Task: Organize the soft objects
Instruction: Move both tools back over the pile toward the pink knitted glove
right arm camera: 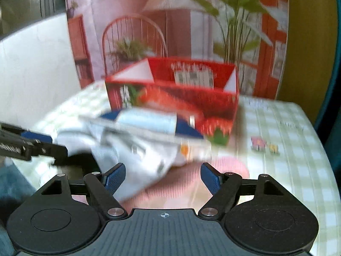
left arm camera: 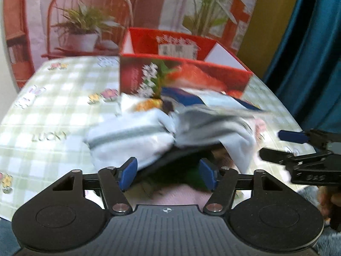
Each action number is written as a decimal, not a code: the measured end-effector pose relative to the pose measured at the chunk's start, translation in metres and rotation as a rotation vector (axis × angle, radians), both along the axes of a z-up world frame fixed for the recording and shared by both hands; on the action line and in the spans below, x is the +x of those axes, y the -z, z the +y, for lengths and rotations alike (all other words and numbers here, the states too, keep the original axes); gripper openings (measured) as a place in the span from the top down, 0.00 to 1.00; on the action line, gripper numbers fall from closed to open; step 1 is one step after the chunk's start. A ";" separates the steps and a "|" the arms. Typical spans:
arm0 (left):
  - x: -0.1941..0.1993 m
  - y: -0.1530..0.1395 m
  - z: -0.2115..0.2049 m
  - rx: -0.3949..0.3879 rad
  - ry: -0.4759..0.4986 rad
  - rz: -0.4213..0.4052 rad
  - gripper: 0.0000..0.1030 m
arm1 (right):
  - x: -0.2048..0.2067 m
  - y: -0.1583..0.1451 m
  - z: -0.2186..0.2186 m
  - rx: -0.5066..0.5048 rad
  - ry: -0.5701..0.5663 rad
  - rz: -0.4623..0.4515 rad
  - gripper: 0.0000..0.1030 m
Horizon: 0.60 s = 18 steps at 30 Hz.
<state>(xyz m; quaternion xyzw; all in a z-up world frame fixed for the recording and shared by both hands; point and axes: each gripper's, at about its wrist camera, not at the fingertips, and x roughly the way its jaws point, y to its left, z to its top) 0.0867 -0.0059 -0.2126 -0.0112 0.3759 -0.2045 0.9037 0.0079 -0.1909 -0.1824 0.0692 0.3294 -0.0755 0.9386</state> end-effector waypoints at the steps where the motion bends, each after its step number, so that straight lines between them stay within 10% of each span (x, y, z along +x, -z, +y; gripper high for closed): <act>1: -0.001 0.001 -0.002 0.000 0.017 0.007 0.38 | 0.000 0.004 0.002 -0.002 -0.005 0.023 0.28; 18: 0.020 0.050 0.005 -0.102 0.030 0.181 0.51 | 0.018 0.044 0.032 0.028 -0.162 0.143 0.51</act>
